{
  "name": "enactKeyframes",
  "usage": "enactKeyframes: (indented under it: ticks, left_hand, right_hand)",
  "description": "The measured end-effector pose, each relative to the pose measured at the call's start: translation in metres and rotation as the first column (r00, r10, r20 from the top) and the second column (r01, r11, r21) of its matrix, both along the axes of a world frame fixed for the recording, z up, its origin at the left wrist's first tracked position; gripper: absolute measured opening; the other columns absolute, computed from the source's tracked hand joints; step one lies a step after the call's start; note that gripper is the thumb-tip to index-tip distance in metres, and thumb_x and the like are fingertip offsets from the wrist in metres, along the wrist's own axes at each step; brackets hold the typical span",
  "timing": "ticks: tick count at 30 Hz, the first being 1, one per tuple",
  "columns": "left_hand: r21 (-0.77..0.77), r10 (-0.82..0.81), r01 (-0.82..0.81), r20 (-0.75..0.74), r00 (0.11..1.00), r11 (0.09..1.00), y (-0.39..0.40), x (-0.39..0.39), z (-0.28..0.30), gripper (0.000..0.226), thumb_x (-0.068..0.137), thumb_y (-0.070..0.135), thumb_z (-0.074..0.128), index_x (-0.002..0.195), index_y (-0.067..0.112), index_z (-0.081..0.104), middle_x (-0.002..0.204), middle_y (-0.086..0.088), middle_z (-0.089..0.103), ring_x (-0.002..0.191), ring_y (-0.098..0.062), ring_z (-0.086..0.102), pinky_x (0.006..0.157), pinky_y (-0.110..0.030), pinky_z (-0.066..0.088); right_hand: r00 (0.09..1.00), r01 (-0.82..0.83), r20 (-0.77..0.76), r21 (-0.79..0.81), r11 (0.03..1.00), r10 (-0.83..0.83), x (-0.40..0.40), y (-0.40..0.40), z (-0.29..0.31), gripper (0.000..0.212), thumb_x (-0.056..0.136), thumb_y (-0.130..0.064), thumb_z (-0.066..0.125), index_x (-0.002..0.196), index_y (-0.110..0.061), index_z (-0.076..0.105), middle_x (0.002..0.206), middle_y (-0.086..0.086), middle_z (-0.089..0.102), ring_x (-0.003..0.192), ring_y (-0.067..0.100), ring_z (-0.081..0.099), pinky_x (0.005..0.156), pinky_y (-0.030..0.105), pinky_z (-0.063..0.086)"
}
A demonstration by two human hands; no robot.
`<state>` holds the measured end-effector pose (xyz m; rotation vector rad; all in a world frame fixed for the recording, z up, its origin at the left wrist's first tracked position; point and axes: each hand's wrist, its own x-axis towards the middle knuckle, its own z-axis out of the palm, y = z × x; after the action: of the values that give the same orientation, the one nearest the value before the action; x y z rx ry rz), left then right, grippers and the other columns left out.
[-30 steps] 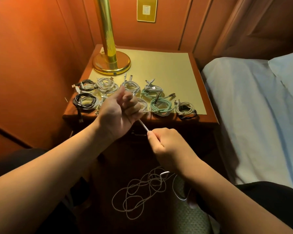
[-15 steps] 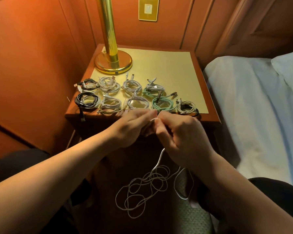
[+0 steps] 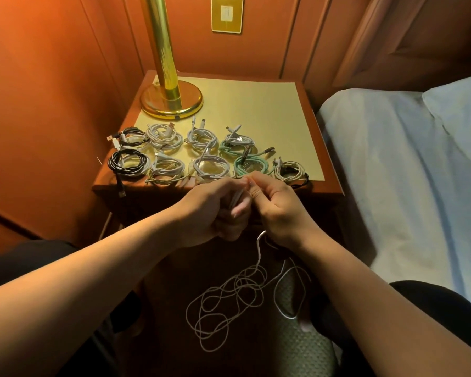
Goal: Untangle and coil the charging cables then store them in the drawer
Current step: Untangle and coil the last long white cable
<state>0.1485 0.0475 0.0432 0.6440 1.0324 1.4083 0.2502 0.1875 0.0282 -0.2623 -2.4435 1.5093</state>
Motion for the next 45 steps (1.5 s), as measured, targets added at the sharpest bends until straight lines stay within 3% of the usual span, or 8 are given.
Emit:
enactKeyframes:
  ticks: [3, 11, 16, 22, 26, 35, 40, 45]
  left_hand:
    - [0.05, 0.055, -0.065, 0.178, 0.982, 0.997, -0.002, 0.0, 0.004, 0.043, 0.104, 0.039, 0.039, 0.066, 0.018, 0.044, 0.057, 0.003, 0.026, 0.047, -0.01, 0.027, 0.048, -0.025, 0.029]
    - [0.008, 0.449, -0.499, 0.421, 0.788, 0.867, 0.004, -0.008, 0.011, 0.052, 0.111, 0.032, 0.033, 0.078, 0.01, 0.067, 0.068, 0.001, 0.056, 0.061, -0.011, 0.058, 0.067, -0.026, 0.054]
    - [0.134, 0.406, -0.39, -0.134, 0.904, 0.911, 0.002, -0.017, 0.003, 0.045, 0.106, 0.032, 0.038, 0.104, -0.001, 0.068, 0.087, -0.012, 0.072, 0.085, -0.023, 0.07, 0.082, -0.033, 0.057]
    - [0.063, 0.172, -0.171, -0.63, 0.757, 0.983, -0.003, -0.008, -0.002, 0.053, 0.109, 0.035, 0.037, 0.077, 0.001, 0.063, 0.063, -0.015, 0.057, 0.058, -0.023, 0.053, 0.058, -0.028, 0.043]
    - [0.023, 0.075, -0.071, -0.408, 0.91, 0.997, 0.002, 0.005, 0.0, 0.071, 0.108, 0.048, 0.02, 0.067, 0.014, 0.067, 0.053, -0.007, 0.042, 0.049, -0.02, 0.041, 0.053, -0.03, 0.039]
    - [0.085, -0.068, 0.063, 0.068, 0.995, 0.994, 0.011, 0.01, 0.012, 0.048, 0.106, 0.04, 0.032, 0.074, 0.01, 0.051, 0.053, 0.004, 0.031, 0.046, -0.011, 0.03, 0.051, -0.026, 0.036]
    - [0.139, 0.068, -0.116, 0.309, 0.949, 0.983, 0.016, 0.013, 0.015, 0.035, 0.108, 0.031, 0.037, 0.082, 0.013, 0.052, 0.059, 0.006, 0.036, 0.05, -0.007, 0.035, 0.054, -0.022, 0.04]
    - [0.071, 0.322, -0.378, 0.393, 0.861, 0.923, 0.015, 0.0, 0.022, 0.02, 0.102, 0.01, 0.045, 0.113, 0.003, 0.06, 0.078, 0.001, 0.056, 0.063, -0.006, 0.055, 0.068, -0.022, 0.055]
  right_hand:
    - [0.994, -0.026, 0.1, -0.079, 0.996, 0.034, -0.002, -0.005, -0.011, 0.034, 0.106, -0.044, 0.041, 0.098, -0.028, 0.071, 0.09, 0.006, 0.074, 0.09, 0.032, 0.069, 0.087, 0.058, 0.055]
    - [0.84, -0.203, 0.461, -0.223, 0.953, 0.287, 0.007, -0.022, 0.014, 0.067, 0.113, -0.039, 0.031, 0.068, -0.012, 0.073, 0.047, -0.004, 0.041, 0.046, 0.017, 0.031, 0.051, 0.034, 0.023]
    - [0.928, -0.2, 0.303, -0.081, 0.976, 0.216, 0.022, -0.038, 0.037, 0.054, 0.096, -0.039, 0.04, 0.061, -0.014, 0.072, 0.056, 0.018, 0.051, 0.055, 0.034, 0.046, 0.058, 0.05, 0.04]
    - [0.999, 0.006, -0.051, 0.398, 0.917, 0.015, 0.031, -0.017, 0.037, 0.029, 0.107, -0.035, 0.051, 0.082, -0.025, 0.063, 0.065, -0.015, 0.055, 0.058, 0.006, 0.054, 0.055, 0.021, 0.038]
    - [0.985, 0.075, -0.173, 0.484, 0.872, 0.011, 0.021, 0.0, 0.031, 0.025, 0.109, -0.032, 0.053, 0.09, -0.018, 0.061, 0.074, -0.009, 0.06, 0.064, 0.012, 0.059, 0.059, 0.038, 0.051]
    - [0.991, 0.088, -0.092, -0.044, 0.995, -0.092, 0.004, 0.014, 0.019, 0.054, 0.102, -0.055, 0.054, 0.086, -0.003, 0.056, 0.076, 0.026, 0.056, 0.072, 0.045, 0.055, 0.065, 0.059, 0.049]
    - [0.993, 0.03, 0.116, -0.267, 0.963, 0.001, -0.007, 0.006, 0.006, 0.039, 0.111, -0.04, 0.046, 0.084, -0.034, 0.073, 0.081, -0.003, 0.073, 0.079, 0.015, 0.07, 0.07, 0.039, 0.058]
    - [0.919, -0.134, 0.361, -0.089, 0.987, 0.157, 0.0, 0.0, -0.001, 0.055, 0.106, -0.051, 0.034, 0.065, -0.017, 0.05, 0.053, -0.007, 0.047, 0.051, 0.014, 0.043, 0.056, 0.035, 0.037]
